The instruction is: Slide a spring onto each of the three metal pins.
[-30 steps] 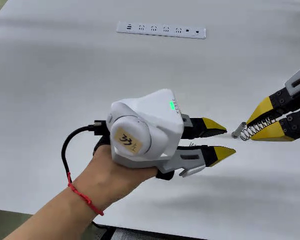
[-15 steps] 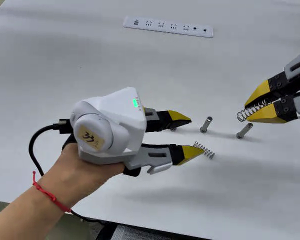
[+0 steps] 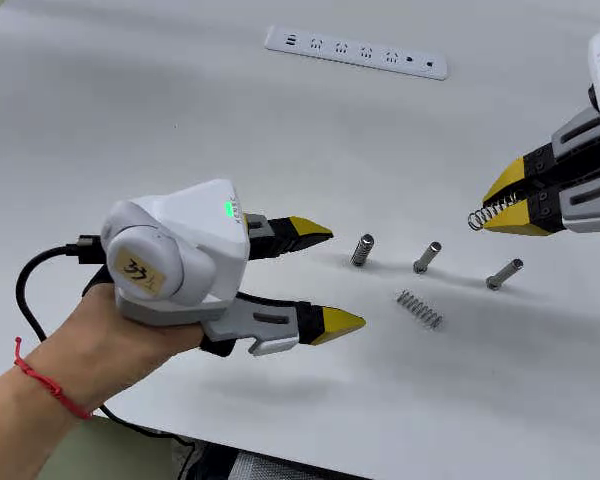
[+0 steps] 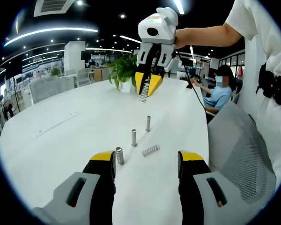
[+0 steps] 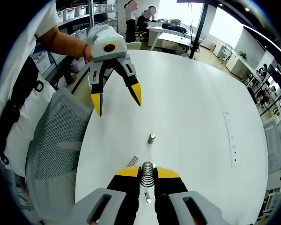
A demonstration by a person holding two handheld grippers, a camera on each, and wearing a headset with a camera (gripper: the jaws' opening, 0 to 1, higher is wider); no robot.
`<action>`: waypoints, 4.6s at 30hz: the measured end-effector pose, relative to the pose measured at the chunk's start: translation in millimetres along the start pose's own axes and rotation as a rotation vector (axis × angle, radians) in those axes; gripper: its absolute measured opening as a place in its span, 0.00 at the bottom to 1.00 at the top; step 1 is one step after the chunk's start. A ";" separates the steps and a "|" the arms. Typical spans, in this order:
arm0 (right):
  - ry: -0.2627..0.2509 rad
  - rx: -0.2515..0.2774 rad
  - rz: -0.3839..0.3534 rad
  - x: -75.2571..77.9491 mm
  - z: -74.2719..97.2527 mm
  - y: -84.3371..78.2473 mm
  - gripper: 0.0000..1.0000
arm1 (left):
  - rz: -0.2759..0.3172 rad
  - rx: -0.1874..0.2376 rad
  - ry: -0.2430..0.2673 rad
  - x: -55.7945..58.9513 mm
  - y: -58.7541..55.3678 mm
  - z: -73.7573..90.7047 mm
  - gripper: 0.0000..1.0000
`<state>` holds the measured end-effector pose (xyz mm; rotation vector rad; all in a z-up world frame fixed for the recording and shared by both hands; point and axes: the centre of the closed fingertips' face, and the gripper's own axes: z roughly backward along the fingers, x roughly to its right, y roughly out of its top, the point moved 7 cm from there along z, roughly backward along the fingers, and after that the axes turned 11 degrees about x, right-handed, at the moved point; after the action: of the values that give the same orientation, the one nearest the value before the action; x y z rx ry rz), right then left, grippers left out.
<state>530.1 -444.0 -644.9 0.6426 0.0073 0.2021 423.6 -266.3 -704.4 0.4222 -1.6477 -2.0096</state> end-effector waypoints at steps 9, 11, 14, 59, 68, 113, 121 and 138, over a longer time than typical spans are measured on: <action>0.011 -0.050 -0.021 10.1 -20.9 -13.2 0.07 | 0.031 0.000 0.012 -6.3 -11.7 5.6 0.60; 0.012 -0.059 -0.024 11.7 -24.2 -15.0 0.07 | 0.032 0.005 0.010 -6.5 -12.6 5.2 0.62; 0.021 -0.075 -0.023 13.9 -33.4 -18.7 0.07 | 0.039 0.012 0.009 -7.4 -13.8 3.6 0.66; 0.083 -0.162 -0.046 15.1 -72.2 -30.8 0.07 | 0.094 0.107 0.005 -1.2 -22.2 0.4 0.90; 0.090 -0.162 -0.051 16.2 -78.1 -34.0 0.07 | 0.099 0.111 0.001 -0.2 -22.9 0.2 0.90; 0.111 -0.187 -0.033 11.9 -114.1 -52.9 0.08 | 0.125 0.123 -0.003 1.0 -28.4 -4.1 0.88; 0.108 -0.184 -0.044 9.6 -118.9 -53.3 0.08 | 0.126 0.119 -0.005 1.3 -29.4 -3.9 0.88; 0.104 -0.171 -0.073 7.3 -120.4 -53.7 0.09 | 0.124 0.109 -0.001 0.1 -30.1 -1.5 0.87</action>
<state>538.9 -413.0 -773.0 0.4598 0.1118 0.1632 418.8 -263.4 -734.0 0.3484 -1.7455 -1.8369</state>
